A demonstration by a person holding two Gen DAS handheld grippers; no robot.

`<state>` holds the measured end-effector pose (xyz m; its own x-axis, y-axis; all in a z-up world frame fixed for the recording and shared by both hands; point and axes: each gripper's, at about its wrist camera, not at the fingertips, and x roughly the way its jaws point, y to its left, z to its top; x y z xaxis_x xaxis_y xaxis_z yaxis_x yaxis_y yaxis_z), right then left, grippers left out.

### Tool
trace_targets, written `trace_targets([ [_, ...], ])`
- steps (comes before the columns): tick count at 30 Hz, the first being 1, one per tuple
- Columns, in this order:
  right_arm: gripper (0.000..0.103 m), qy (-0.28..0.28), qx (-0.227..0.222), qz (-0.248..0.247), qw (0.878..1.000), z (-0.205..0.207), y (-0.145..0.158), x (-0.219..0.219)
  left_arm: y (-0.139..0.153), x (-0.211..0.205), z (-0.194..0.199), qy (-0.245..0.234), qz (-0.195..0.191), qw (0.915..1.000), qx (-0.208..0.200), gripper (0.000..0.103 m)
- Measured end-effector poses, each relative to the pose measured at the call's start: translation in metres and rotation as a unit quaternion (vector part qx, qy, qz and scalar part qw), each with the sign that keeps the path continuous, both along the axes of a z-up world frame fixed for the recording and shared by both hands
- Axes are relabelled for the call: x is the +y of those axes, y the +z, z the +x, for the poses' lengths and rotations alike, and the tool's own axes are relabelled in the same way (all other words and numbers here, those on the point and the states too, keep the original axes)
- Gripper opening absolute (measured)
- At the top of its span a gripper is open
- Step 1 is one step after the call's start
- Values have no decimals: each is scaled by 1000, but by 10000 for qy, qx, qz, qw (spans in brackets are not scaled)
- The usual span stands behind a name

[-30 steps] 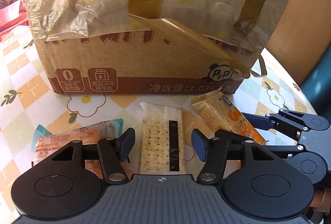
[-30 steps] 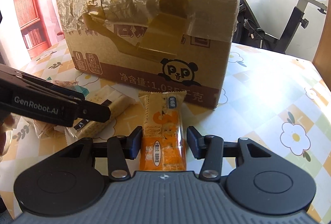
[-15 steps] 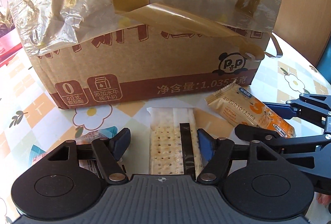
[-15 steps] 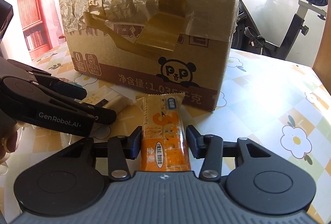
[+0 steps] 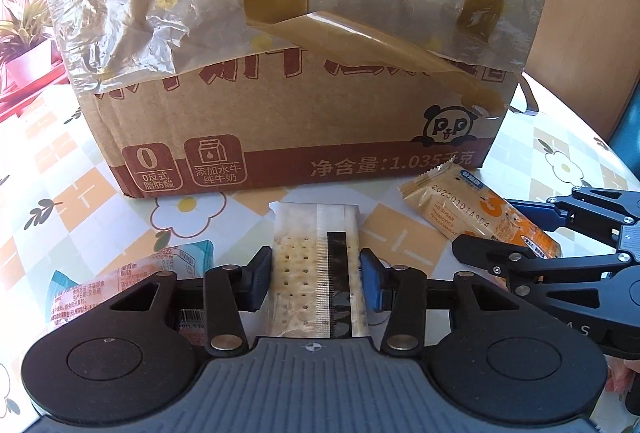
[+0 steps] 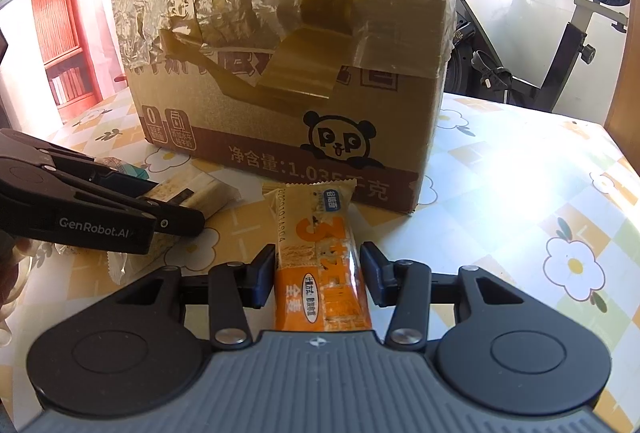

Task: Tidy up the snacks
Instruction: 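Grasp the cracker packet with the left tool while the right tool grasps the orange-yellow bar, then carry both packets over the box and open both tools to drop them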

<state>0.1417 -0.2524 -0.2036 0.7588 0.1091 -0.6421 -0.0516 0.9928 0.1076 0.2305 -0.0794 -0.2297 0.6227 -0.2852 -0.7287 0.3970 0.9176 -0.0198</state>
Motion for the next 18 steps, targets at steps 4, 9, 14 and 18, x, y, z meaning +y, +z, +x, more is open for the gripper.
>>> trace_targets([
  [4, 48, 3, -2, 11, 10000, 0, 0, 0, 1, 6, -6, 51, -106, 9999, -14, 48],
  [9, 48, 0, -24, 44, 10000, -2, 0, -1, 7, 7, -14, 96, -214, 9997, -63, 48],
  [14, 41, 31, -91, 99, 9999, -4, 0, -1, 11, 13, -22, 108, -308, 9994, -126, 48],
  [18, 39, 83, -112, 118, 9998, -5, 1, -1, 13, 15, -25, 97, -363, 9992, -167, 48],
])
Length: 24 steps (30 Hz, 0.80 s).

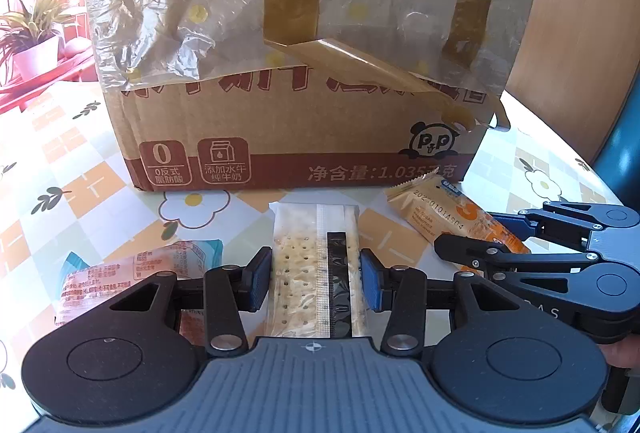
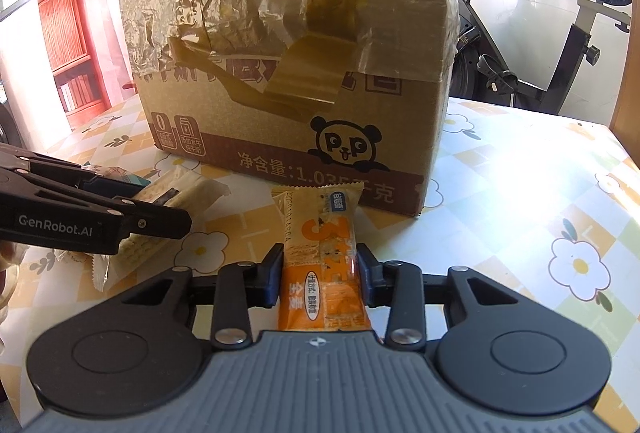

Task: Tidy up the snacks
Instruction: 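Carry both packets over the box and open both tools to drop them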

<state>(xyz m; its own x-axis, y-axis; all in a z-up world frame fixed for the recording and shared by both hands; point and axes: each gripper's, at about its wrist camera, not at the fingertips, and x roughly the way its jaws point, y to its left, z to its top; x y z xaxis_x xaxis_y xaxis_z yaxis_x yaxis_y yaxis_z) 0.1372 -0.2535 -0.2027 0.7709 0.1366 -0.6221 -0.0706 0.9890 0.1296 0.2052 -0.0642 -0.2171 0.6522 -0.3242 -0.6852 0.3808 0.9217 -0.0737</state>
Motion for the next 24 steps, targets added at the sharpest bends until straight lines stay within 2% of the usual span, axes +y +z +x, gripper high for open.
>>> trace_targets([
  [10, 38, 132, 56, 8, 9999, 0, 4, 2, 18, 4, -11, -56, -195, 9995, -235, 48],
  [13, 38, 226, -109, 80, 9997, -8, 17, 2, 35, 12, -14, 33, -290, 9985, -474, 48],
  [16, 38, 564, -288, -167, 9979, -16, 34, 9, 53, 21, -16, 164, -394, 9970, -645, 48],
  [22, 38, 1217, -605, -405, 9899, -29, 70, 25, 82, 45, -29, 288, -549, 9946, -835, 48],
  [24, 38, 1308, -718, -327, 9883, -30, 82, 32, 92, 53, -31, 350, -564, 9938, -896, 48],
])
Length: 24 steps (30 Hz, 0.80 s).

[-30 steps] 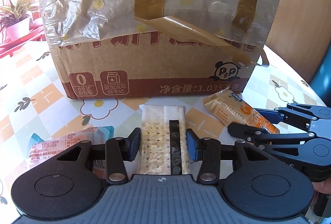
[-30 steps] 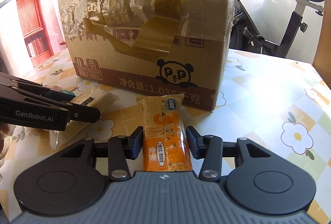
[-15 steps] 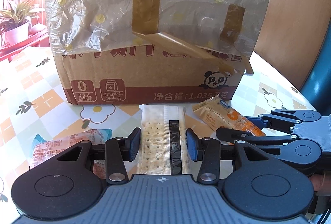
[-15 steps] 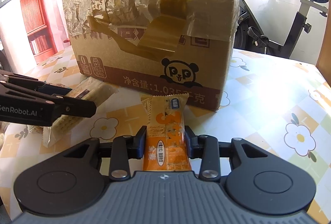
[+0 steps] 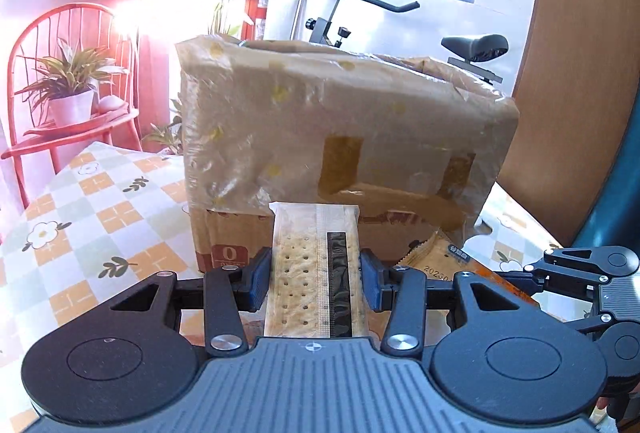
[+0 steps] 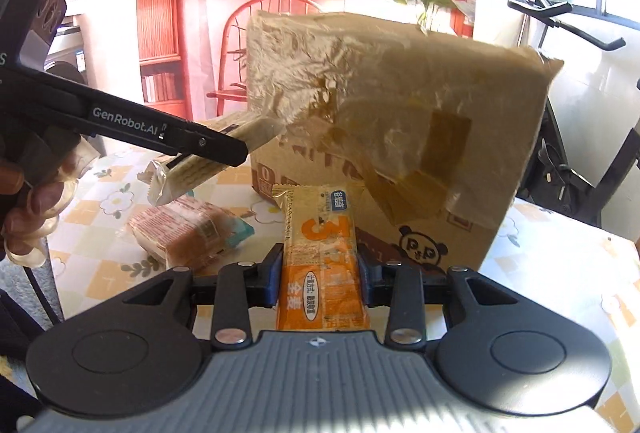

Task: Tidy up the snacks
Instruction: 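Carry both packets over the box and open both tools to drop them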

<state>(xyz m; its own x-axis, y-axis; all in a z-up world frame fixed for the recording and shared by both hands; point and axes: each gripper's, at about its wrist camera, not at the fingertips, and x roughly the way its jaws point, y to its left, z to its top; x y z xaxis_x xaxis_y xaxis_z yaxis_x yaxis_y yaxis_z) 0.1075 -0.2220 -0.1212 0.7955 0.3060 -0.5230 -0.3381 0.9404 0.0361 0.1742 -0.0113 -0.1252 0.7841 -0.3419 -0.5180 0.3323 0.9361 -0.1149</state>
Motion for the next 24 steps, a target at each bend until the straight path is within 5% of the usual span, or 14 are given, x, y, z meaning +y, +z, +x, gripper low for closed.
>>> trace_targets([
  [9, 38, -247, -868, 799, 9927, 25, 85, -12, 67, 7, 13, 150, -218, 9970, -728, 48],
  [14, 38, -742, -989, 658, 9901, 79, 125, -36, 108, -13, 53, 36, -288, 9942, -1032, 48],
  [24, 38, -1642, -231, 505, 9849, 179, 109, -79, 126, -79, 156, -49, 240, 9969, -746, 49],
])
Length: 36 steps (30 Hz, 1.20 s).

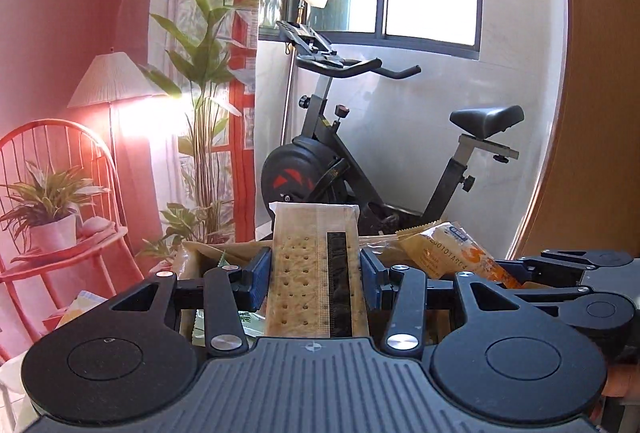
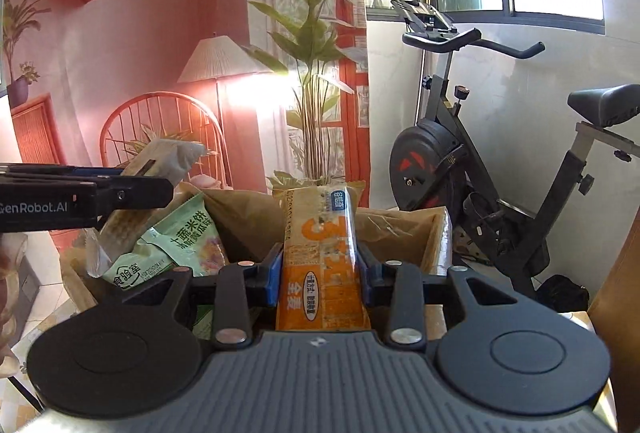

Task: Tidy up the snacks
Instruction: 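Carry both packets over the box and open both tools to drop them, then move both tools back down to the bread packet beside the box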

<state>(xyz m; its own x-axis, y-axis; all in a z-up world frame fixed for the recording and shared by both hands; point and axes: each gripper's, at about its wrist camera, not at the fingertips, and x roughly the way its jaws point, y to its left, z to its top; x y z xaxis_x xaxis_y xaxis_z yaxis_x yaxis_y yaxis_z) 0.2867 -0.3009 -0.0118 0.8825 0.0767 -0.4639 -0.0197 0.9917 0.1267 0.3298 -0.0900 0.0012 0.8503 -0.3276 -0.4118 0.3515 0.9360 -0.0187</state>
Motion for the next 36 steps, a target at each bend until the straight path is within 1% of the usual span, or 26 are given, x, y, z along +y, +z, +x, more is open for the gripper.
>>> trace_targets([
  [3, 39, -123, 161, -90, 9998, 1, -10, -2, -8, -5, 16, 53, 106, 9997, 193, 49],
  [5, 40, -210, 201, -39, 9996, -1, -13, -6, -12, -4, 17, 67, 72, 9997, 240, 57],
  [6, 45, -242, 198, -25, 9995, -3, -14, -7, -12, -1, 17, 103, 46, 9996, 254, 68],
  [7, 49, -254, 187, -22, 9995, -5, -14, -9, -13, 1, 16, 125, 29, 9996, 255, 75],
  [8, 59, -274, 160, -18, 9995, -8, -13, -11, -13, 3, 14, 111, 22, 9996, 243, 77],
  [9, 68, -285, 133, -7, 9995, -11, -13, -12, -13, 4, 12, 99, 31, 9997, 233, 79],
  [12, 75, -200, 46, 102, 9997, -22, -10, -15, -10, 7, 5, 99, 99, 9997, 219, 79],
  [14, 78, -158, -2, 99, 9998, -29, -8, -13, -9, 11, -1, 67, 104, 9997, 220, 81],
  [20, 80, -15, -94, 106, 9999, -50, -6, -1, -3, 30, -28, 20, 31, 9997, 236, 82],
  [28, 81, 82, -217, 105, 9997, -80, -1, 25, 0, 68, -62, 27, -93, 9997, 223, 82],
  [30, 81, 109, -263, 70, 9996, -87, -2, 31, -2, 78, -70, 9, -119, 9996, 256, 82],
  [33, 81, 109, -313, 93, 9994, -99, -5, 39, -12, 96, -82, 25, -243, 9989, 410, 82],
  [36, 81, 115, -330, 129, 9993, -108, -10, 48, -24, 112, -94, 168, -213, 9983, 515, 82],
])
